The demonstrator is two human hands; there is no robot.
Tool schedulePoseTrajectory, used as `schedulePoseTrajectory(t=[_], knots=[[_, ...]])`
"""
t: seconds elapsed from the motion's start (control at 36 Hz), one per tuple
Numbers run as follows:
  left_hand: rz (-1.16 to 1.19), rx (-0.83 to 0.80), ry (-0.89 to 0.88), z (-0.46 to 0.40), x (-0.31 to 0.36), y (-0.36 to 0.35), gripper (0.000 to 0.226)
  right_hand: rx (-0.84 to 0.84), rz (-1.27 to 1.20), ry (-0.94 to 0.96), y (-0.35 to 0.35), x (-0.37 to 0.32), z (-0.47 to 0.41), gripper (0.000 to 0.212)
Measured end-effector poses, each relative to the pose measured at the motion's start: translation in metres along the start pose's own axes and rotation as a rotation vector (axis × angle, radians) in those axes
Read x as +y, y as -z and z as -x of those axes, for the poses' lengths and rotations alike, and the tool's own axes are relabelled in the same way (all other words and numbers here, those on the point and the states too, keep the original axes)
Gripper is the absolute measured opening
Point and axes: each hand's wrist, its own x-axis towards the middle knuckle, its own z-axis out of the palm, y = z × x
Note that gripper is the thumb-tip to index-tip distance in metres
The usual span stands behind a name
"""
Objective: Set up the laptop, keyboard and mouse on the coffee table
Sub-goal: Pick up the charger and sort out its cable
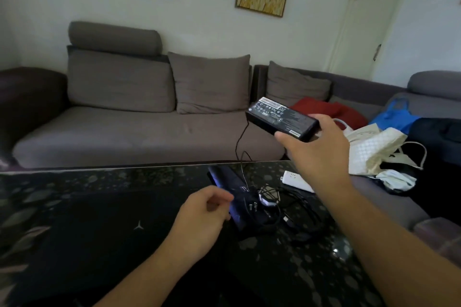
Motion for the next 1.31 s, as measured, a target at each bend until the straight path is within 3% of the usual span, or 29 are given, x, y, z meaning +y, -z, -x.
schedulePoseTrajectory(t=[0.08, 0.17, 0.22, 0.33, 0.42, 0.53, 0.56, 0.67, 0.78, 0.86, 0.92, 1.08, 1.19, 1.31], knots=[[0.381, -0.043, 0.027, 0.001, 0.019, 0.009, 0.021, -0.042, -0.184, -0.201, -0.018, -0.022, 0.041, 0.053], [0.761, -0.149, 0.065, 0.0, 0.031, 0.021, 0.049, -0.138, -0.261, -0.237, -0.039, -0.037, 0.101, 0.044], [0.937, -0.124, 0.179, 0.0, 0.031, 0.029, 0.058, -0.236, -0.253, -0.251, -0.052, -0.046, 0.142, 0.04], [0.823, 0.065, 0.221, 0.006, 0.004, 0.056, 0.032, -0.589, -0.144, -0.215, -0.066, -0.044, 0.18, 0.047], [0.665, -0.003, 0.225, 0.009, -0.013, 0.083, 0.036, -0.757, -0.093, -0.195, -0.065, -0.033, 0.169, 0.054], [0.401, -0.176, 0.233, 0.006, -0.026, 0.108, 0.035, -0.719, -0.385, -0.515, -0.082, -0.02, 0.15, 0.02], [0.363, -0.224, 0.223, 0.006, -0.028, 0.111, 0.032, -0.745, -0.536, -0.607, -0.09, -0.02, 0.147, 0.021], [0.207, -0.395, 0.186, 0.006, -0.036, 0.12, 0.028, -0.786, -1.114, -0.78, -0.106, -0.029, 0.131, 0.049], [0.082, -0.327, 0.157, 0.003, -0.049, 0.127, 0.017, -0.727, -1.411, -0.777, -0.111, -0.038, 0.114, 0.082], [0.005, -0.215, 0.156, 0.0, -0.058, 0.138, 0.016, -0.535, -1.447, -0.862, -0.106, -0.04, 0.102, 0.053], [-0.017, -0.14, 0.173, -0.002, -0.063, 0.145, 0.018, -0.459, -1.474, -0.858, -0.099, -0.042, 0.094, 0.048], [0.228, 0.204, 0.32, -0.003, -0.093, 0.167, 0.02, -0.278, -1.498, -0.657, -0.062, -0.042, 0.061, 0.011], [0.409, 0.377, 0.367, -0.003, -0.097, 0.187, 0.024, -0.254, -1.429, -0.562, -0.037, -0.035, 0.046, 0.017], [0.515, 0.392, 0.363, 0.001, -0.084, 0.189, 0.021, -0.251, -1.34, -0.593, -0.033, -0.031, 0.048, 0.031]])
